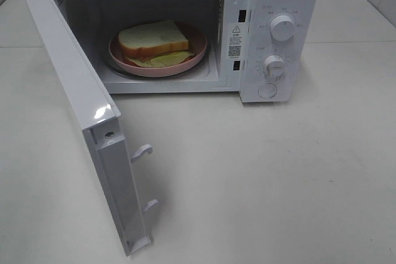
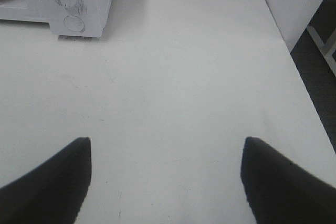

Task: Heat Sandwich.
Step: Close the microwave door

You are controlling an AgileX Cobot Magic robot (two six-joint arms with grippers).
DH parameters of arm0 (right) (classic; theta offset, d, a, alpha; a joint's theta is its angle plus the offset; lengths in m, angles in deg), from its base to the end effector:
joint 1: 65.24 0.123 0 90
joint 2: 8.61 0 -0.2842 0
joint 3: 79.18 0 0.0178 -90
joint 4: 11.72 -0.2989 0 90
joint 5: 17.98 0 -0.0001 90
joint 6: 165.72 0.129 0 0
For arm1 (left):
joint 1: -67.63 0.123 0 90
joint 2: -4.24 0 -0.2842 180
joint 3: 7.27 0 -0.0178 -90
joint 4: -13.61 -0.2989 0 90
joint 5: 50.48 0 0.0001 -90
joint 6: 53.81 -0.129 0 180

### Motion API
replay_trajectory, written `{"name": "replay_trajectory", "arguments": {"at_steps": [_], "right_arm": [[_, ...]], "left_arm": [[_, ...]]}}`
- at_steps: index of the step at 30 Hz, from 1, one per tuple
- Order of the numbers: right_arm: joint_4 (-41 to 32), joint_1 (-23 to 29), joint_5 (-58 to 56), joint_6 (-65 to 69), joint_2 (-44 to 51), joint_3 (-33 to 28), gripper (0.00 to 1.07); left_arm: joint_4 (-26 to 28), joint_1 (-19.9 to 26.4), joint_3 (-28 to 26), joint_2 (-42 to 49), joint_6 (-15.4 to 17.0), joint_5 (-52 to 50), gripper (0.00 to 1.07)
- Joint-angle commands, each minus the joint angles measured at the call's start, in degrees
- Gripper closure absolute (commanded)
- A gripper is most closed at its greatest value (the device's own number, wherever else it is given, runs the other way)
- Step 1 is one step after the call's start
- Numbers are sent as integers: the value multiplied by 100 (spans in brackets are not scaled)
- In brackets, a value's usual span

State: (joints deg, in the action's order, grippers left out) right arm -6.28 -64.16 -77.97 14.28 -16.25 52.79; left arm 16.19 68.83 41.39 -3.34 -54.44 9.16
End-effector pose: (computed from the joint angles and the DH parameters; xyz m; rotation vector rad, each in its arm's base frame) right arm 0.0713 -0.0093 0.2885 -0.0147 2.0165 -0.1011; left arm 0.0729 -0.0035 0.2851 -0.0085 2.0218 -0.0335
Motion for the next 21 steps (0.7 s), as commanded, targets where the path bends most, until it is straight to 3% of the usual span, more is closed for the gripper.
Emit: {"name": "replay_trajectory", "arguments": {"at_steps": [1, 21], "right_arm": [[-11, -46, 63, 29, 149, -29, 31], [-11, -46, 63, 29, 149, -29, 31]], "left_arm": [[17, 17, 11, 160, -11, -34, 5], [17, 17, 11, 160, -11, -34, 5]]}}
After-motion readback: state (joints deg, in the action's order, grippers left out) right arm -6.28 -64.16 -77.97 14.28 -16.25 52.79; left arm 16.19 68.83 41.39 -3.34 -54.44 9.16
